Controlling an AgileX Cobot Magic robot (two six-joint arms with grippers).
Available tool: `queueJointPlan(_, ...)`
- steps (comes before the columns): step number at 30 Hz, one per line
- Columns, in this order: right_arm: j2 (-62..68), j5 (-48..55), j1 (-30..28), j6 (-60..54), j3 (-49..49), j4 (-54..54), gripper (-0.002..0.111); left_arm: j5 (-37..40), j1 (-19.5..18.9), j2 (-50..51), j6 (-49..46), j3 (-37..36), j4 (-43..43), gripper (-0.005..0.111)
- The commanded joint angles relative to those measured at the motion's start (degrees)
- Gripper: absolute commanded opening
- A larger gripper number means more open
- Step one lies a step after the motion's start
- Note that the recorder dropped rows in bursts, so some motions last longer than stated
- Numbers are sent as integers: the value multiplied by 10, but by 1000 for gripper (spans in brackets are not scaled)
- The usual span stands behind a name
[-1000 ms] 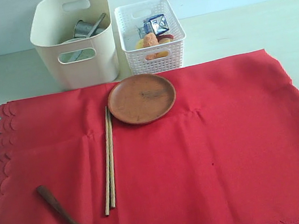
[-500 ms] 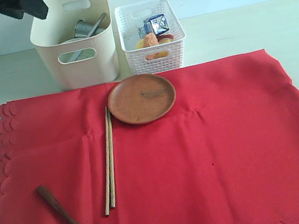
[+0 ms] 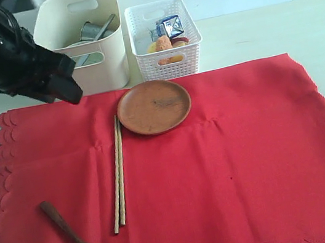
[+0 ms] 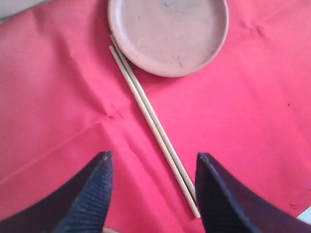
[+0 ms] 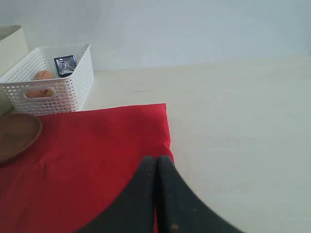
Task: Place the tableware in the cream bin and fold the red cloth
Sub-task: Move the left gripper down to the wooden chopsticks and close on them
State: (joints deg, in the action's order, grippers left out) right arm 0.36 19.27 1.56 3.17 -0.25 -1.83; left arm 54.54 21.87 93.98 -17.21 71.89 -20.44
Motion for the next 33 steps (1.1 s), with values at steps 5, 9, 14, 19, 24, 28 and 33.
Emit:
queueJointPlan(5, -4, -6, -4, -1, 2, 3, 0, -121, 72, -2, 54, -72, 33, 51)
queueJointPlan(9, -4, -6, -4, -1, 2, 3, 0, -155, 101, 20, 103, -87, 64, 51)
queueJointPlan(14, -4, -6, -4, -1, 2, 3, 0, -155, 126, 68, 162, -87, 85, 51)
queueJointPlan(19, -4, -6, -4, -1, 2, 3, 0, -158, 141, 114, 217, -87, 97, 51)
queueJointPlan(24, -4, -6, -4, -1, 2, 3, 0, -160, 142, 144, 270, -87, 97, 51)
queueJointPlan(28, -4, -6, -4, -1, 2, 3, 0, -162, 142, 160, 304, -87, 95, 51)
queueJointPlan(33, -4, -6, -4, -1, 2, 3, 0, -171, 142, 172, 325, -86, 93, 51)
